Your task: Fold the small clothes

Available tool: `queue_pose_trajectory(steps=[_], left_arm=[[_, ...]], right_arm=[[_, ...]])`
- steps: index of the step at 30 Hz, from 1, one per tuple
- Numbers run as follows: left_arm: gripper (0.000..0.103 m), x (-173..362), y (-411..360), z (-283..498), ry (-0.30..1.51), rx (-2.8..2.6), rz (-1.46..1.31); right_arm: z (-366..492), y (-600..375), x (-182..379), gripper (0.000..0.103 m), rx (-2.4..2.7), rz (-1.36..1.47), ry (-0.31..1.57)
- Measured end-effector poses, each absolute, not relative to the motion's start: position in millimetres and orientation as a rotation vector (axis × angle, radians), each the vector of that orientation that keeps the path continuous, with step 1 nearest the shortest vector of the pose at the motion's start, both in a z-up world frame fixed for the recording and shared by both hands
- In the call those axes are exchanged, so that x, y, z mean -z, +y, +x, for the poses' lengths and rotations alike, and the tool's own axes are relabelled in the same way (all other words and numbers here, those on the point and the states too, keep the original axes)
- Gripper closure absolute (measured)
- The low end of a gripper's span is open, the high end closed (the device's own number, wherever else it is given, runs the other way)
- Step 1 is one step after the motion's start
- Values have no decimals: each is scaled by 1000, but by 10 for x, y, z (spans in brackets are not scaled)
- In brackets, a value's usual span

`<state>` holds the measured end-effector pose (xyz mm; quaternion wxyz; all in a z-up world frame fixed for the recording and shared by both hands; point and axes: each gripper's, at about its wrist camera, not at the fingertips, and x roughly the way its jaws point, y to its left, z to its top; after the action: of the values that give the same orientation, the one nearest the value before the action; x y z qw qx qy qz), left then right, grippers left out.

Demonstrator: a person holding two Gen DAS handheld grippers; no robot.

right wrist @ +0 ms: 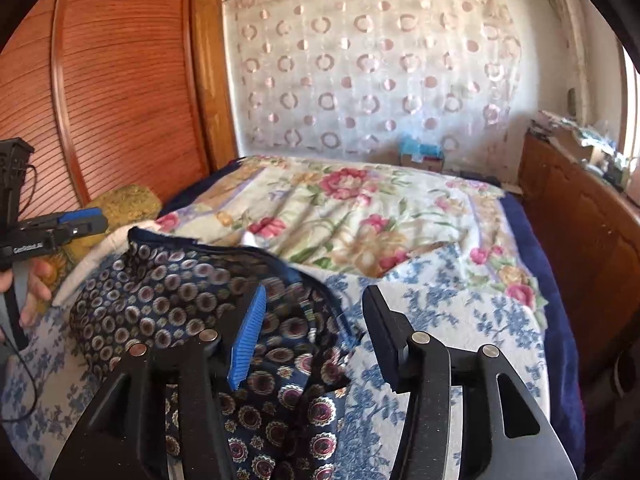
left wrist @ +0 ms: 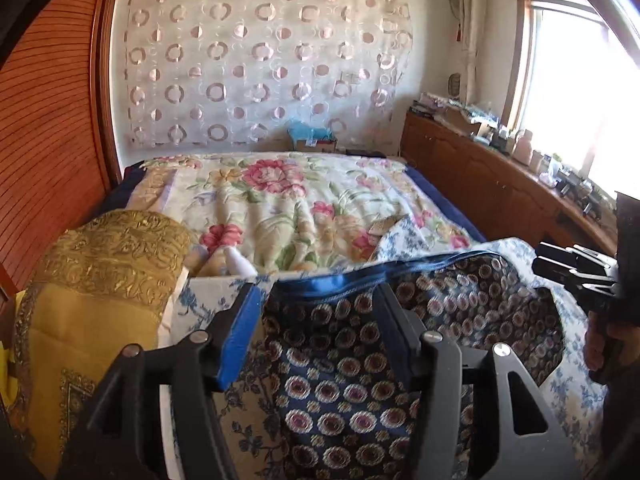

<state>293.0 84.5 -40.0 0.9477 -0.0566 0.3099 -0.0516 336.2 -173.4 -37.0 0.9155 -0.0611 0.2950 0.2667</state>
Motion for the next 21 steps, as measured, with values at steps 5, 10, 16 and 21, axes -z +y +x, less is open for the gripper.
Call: queue_pose_trajectory(steps=[5,10,16,21], left_arm=[[46,559,853,2986,707,105,-120],[46,681,829,3015,762,114,-123],[46,768,822,3060,789,108,-121],[46,878,861,3134,827,85,-119]], right_arm=[[3394,-1617,525,52,-580,-168,678],[3506,-1581,720,53,-558,-168,772],[3523,-1576,808,100,-605,-170,787],[3541,-1664,714,101,-543,-147,748]])
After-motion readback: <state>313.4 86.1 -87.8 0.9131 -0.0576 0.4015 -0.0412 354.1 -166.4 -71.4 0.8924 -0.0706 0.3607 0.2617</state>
